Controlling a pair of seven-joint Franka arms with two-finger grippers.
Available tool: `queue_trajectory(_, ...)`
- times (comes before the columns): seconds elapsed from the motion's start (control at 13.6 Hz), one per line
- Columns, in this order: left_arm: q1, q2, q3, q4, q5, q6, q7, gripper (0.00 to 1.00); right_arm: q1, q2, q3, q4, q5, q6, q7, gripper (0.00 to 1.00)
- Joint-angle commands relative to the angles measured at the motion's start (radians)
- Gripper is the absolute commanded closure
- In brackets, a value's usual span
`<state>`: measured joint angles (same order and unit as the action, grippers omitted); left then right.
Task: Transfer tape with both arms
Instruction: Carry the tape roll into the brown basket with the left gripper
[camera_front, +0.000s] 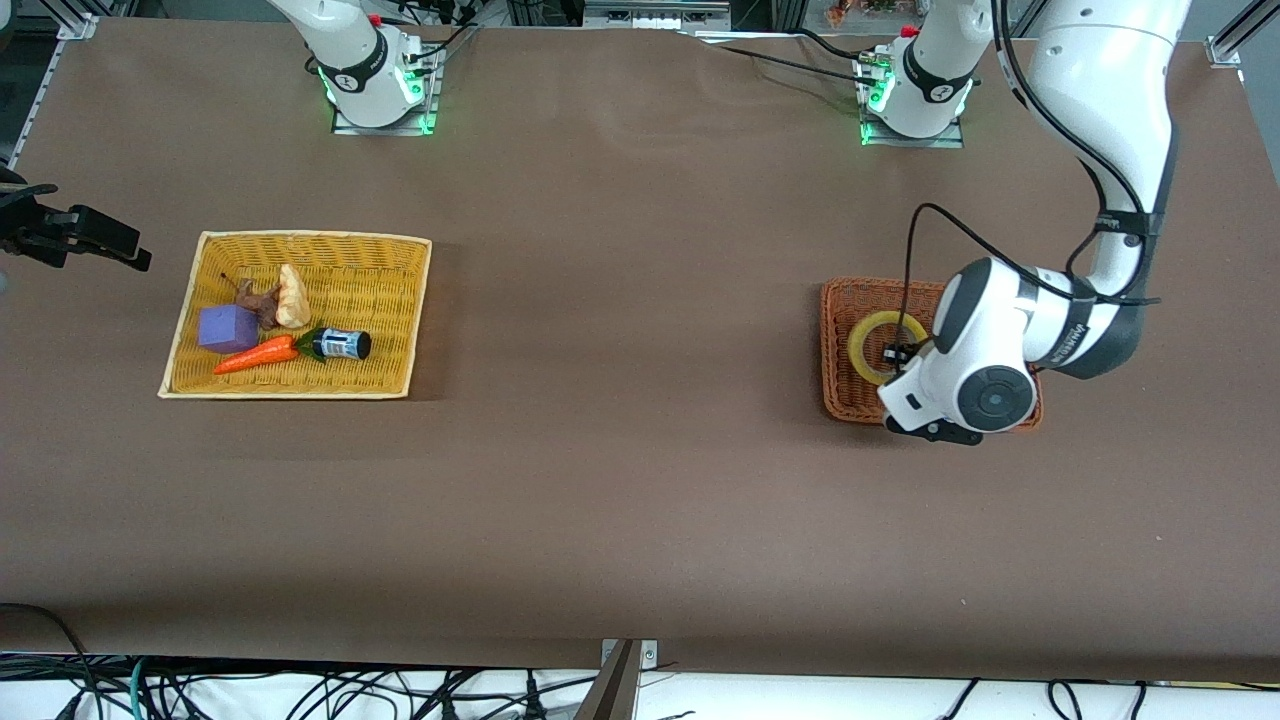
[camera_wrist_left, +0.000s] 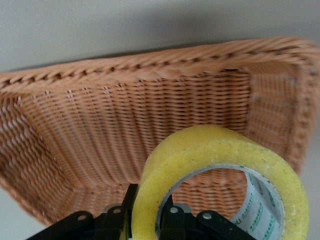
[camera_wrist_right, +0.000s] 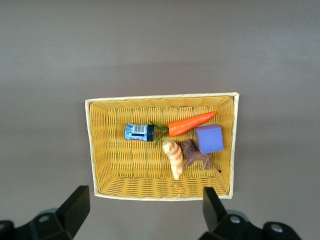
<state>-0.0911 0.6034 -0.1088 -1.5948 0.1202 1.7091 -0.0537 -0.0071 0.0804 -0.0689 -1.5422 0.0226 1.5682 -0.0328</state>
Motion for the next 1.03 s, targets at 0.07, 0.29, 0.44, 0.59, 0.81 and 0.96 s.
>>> queue_trajectory(0.07,0.045,-0.024,-0.02,-0.122,0.024,0.115,0.066,0.84,-0.001,0.009,0.006,0.028,-0.009,-0.024,-0.01,0.0)
queue_trajectory(0.29,0.044,-0.033,-0.023,-0.103,0.024,0.092,0.066,0.0,-0.001,0.009,0.006,0.028,-0.009,-0.024,-0.01,0.0)
queue_trajectory(0.44,0.037,-0.045,-0.032,-0.036,0.019,0.016,0.066,0.0,-0.001,0.009,0.006,0.028,-0.009,-0.024,-0.01,0.0)
queue_trajectory(0.59,0.031,-0.056,-0.061,0.062,0.01,-0.058,0.061,0.0,-0.001,0.009,0.006,0.028,-0.009,-0.024,-0.01,0.0)
queue_trajectory(0.81,0.03,-0.117,-0.083,0.136,0.012,-0.115,0.067,0.0,-0.001,0.009,0.006,0.028,-0.009,-0.024,-0.01,0.0)
queue_trajectory(0.96,0.033,-0.189,-0.097,0.148,0.01,-0.115,0.067,0.0,-0.001,0.009,0.006,0.028,-0.009,-0.024,-0.01,0.0)
